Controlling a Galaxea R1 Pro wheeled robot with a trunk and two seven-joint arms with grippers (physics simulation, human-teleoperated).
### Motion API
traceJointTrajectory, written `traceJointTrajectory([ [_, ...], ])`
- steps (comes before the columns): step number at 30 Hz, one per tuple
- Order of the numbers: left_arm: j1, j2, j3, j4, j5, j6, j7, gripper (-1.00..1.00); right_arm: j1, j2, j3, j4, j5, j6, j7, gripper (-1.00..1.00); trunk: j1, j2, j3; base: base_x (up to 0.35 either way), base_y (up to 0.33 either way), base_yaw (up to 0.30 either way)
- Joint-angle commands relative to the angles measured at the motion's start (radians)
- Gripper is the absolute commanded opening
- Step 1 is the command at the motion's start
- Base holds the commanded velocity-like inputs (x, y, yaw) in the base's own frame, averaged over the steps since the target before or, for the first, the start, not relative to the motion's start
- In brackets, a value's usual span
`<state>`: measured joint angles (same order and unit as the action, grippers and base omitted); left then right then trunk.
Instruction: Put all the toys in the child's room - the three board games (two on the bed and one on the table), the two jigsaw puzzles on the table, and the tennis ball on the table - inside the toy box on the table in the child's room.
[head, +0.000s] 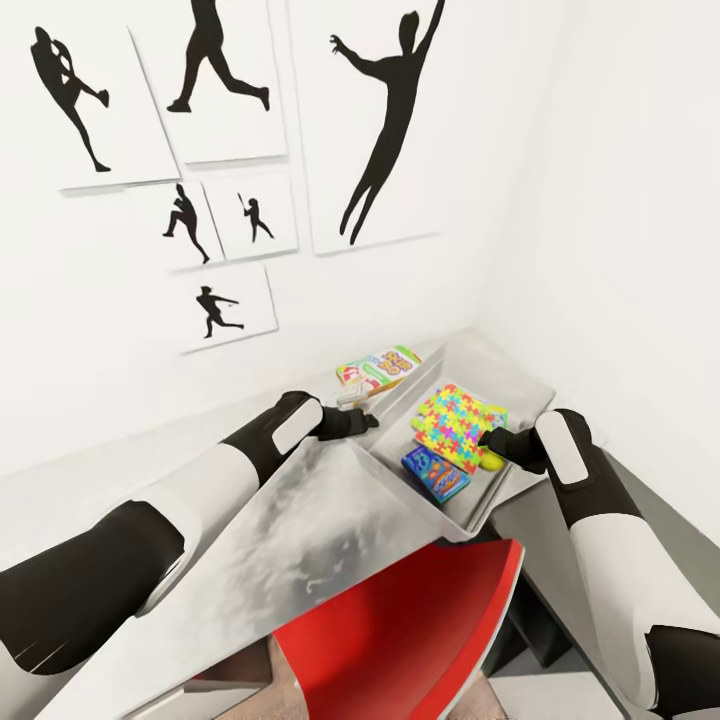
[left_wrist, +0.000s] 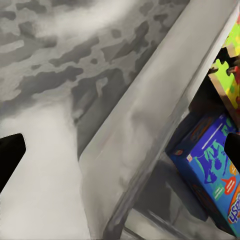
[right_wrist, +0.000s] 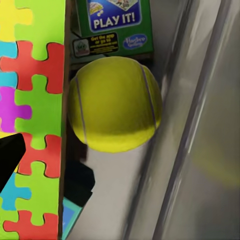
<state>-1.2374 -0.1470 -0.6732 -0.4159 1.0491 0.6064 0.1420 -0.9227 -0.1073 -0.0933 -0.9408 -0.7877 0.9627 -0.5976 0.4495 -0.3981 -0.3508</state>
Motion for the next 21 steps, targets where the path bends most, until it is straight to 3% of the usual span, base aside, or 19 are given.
traceJointTrajectory([
  [1,0.0,0.0,-0.006,0.001,0.01,0.001,0.008,1.0,-0.001,0.0,0.0,-0.001,-0.011,0.002,-0.01,1.0,0.001,-0.002,-0.003,0.0,0.0,0.0],
  [12,0.003,0.001,-0.006,0.024,0.004,0.0,0.008,1.0,-0.001,-0.002,0.0,-0.002,-0.011,0.002,-0.01,1.0,0.001,-0.002,-0.008,0.0,0.0,0.0],
  [21,0.011,-0.001,-0.006,0.036,-0.04,0.0,0.008,1.0,-0.001,-0.003,0.0,-0.003,-0.011,0.002,-0.01,1.0,0.001,-0.002,-0.009,0.0,0.0,0.0],
])
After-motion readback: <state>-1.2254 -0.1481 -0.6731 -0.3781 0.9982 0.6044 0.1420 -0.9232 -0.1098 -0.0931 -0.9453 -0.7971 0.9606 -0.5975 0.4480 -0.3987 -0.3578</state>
